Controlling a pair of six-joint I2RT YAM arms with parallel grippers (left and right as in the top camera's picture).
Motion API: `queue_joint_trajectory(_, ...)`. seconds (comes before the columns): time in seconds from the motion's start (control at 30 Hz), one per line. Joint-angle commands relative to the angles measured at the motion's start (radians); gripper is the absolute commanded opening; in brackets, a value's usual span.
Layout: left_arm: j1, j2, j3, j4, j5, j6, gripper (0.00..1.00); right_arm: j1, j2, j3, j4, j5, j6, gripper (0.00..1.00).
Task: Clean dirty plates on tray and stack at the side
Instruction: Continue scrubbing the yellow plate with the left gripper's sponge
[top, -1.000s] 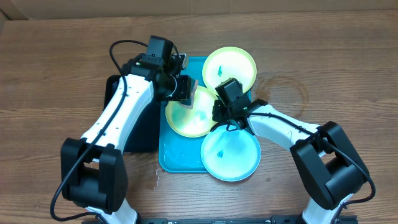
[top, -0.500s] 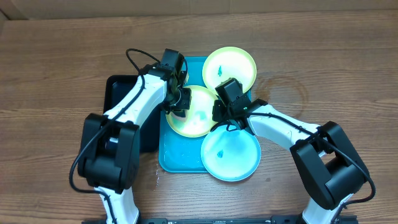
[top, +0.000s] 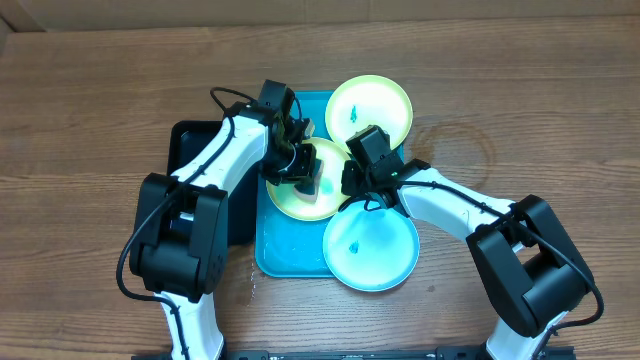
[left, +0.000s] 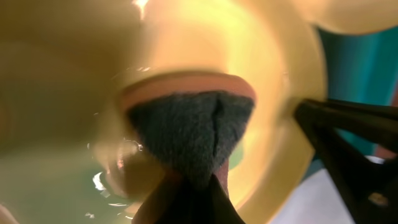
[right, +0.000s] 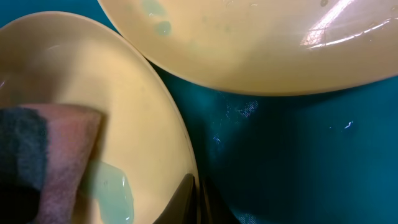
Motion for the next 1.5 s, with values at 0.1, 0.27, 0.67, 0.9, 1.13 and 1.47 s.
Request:
queue_joint_trajectory(0.1,0.008,-0.111,0.04,-0.011,-0.055,0.026,0.04,0.001,-0.003,0.011,-0.003,-0.005,0.0,0.04)
queue_joint_trajectory(0.27,-0.001,-0.093,0.021,-0.021,-0.237,0.007,0.04,0.001,-0.003,0.011,-0.003,-0.005,0.0,0.04)
queue_joint_trajectory(0.67,-0.007,0.081,0.0,-0.002,-0.231,-0.04,0.04,0.001,-0.003,0.011,-0.003,-0.005,0.0,0.04)
queue_joint_trajectory(0.9,-0.007,0.1,0.001,0.027,0.159,0.059,0.04,0.001,-0.003,0.011,-0.003,-0.005,0.0,0.04)
queue_joint_trajectory(1.13,0.032,0.061,0.047,0.013,0.326,0.069,0.04,0.001,-0.003,0.011,-0.003,-0.005,0.0,0.04)
queue_joint_trajectory(1.47,0.035,-0.132,0.052,-0.009,-0.067,0.022,0.04,0.001,-0.003,0.011,0.001,-0.005,0.0,0.04)
